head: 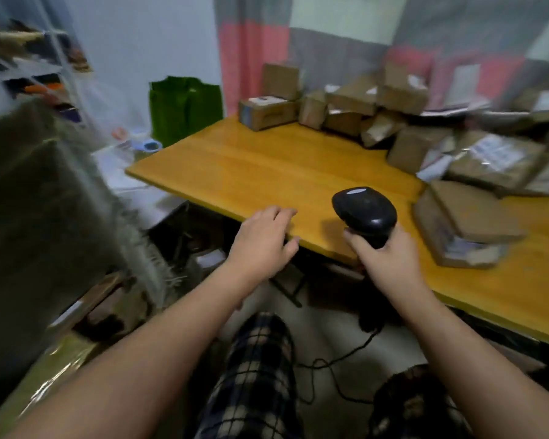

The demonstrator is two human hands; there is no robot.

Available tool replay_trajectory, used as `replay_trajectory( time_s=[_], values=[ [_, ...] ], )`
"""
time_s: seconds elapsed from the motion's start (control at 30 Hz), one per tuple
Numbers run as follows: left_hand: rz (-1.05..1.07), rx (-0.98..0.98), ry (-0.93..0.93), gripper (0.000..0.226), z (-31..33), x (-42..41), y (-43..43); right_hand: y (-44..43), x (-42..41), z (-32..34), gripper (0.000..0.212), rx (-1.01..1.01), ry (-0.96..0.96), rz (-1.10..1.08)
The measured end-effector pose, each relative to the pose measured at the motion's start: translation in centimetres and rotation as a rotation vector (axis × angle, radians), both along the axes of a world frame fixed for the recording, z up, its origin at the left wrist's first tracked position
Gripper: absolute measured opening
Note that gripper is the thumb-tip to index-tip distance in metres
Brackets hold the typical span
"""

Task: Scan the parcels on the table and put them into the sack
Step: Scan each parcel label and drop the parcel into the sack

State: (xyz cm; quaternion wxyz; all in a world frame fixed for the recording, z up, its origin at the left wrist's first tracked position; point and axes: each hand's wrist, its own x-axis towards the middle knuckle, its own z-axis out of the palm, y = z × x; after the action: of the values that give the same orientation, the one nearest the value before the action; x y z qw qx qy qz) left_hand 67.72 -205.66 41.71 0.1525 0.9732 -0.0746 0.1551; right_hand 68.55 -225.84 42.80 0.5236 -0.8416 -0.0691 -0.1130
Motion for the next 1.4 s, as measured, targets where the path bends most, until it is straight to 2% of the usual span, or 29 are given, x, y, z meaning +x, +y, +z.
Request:
replay_trajectory(
  time_s=[0.07, 0.33, 0.4, 0.47, 0.53, 0.6, 0.7, 0.77, 0.9, 0.97, 1.03, 1.17, 1.3, 1.4],
  values=[
    [-0.108, -0.018, 0.006, 0.052, 0.4, 2.1, -4.3, -4.0, 0.1, 0.9, 0.036, 0.042, 0.008, -0.11],
    [-0.388, -0.078, -0.005, 0.064, 1.6, 6.9, -18.7, -15.5, -0.3, 2.7, 0.02, 0.232, -0.112, -0.435],
    [-0.409, -0.063, 0.045, 0.066, 1.9, 7.6, -20.8, -16.5, -0.2, 2.9, 0.024, 0.33, -0.077, -0.42],
    [-0.396, -0.055, 0.094, 0.064, 2.2, 8.1, -21.5, -16.9, 0.2, 2.9, 0.019, 0.474, 0.021, -0.383],
    [-0.333, -0.079, 0.074, 0.067, 2.3, 8.1, -20.8, -16.5, 0.6, 2.5, 0.011, 0.646, 0.142, -0.303],
    [-0.219, -0.126, 0.02, 0.081, 2.4, 7.6, -19.0, -15.4, 0.7, 2.1, 0.008, 0.773, 0.235, -0.152],
    [-0.096, -0.127, 0.046, 0.1, 2.5, 7.4, -15.8, -12.7, 1.0, 1.2, 0.014, 0.683, 0.322, 0.018],
    [-0.057, -0.164, 0.116, 0.092, 2.9, 8.0, -13.7, -11.0, 1.5, 0.9, 0.019, 0.658, 0.312, -0.013],
    [-0.049, -0.669, 0.315, 0.061, 3.7, 8.8, -9.1, -9.3, 2.4, 0.7, 0.022, 0.699, 0.262, -0.09],
    [-0.055, -0.814, 0.336, 0.039, 3.6, 8.8, -7.2, -8.6, 2.7, 0.7, 0.021, 0.732, 0.281, -0.097],
    [-0.049, -0.91, 0.353, 0.029, 3.4, 8.9, -5.9, -7.7, 3.0, 0.9, 0.022, 0.767, 0.316, -0.086],
    [-0.1, -0.972, 0.399, 0.021, 3.1, 8.7, -4.8, -5.2, 3.4, 1.1, 0.026, 0.861, 0.361, -0.01],
    [-0.132, -1.055, 0.528, 0.01, 3.0, 8.3, -4.6, -3.3, 3.6, 1.6, 0.024, 0.935, 0.317, 0.062],
    [-0.11, -1.032, 0.447, 0.013, 2.9, 7.8, -4.3, -2.7, 3.6, 1.6, 0.028, 0.956, 0.316, 0.082]
  ],
)
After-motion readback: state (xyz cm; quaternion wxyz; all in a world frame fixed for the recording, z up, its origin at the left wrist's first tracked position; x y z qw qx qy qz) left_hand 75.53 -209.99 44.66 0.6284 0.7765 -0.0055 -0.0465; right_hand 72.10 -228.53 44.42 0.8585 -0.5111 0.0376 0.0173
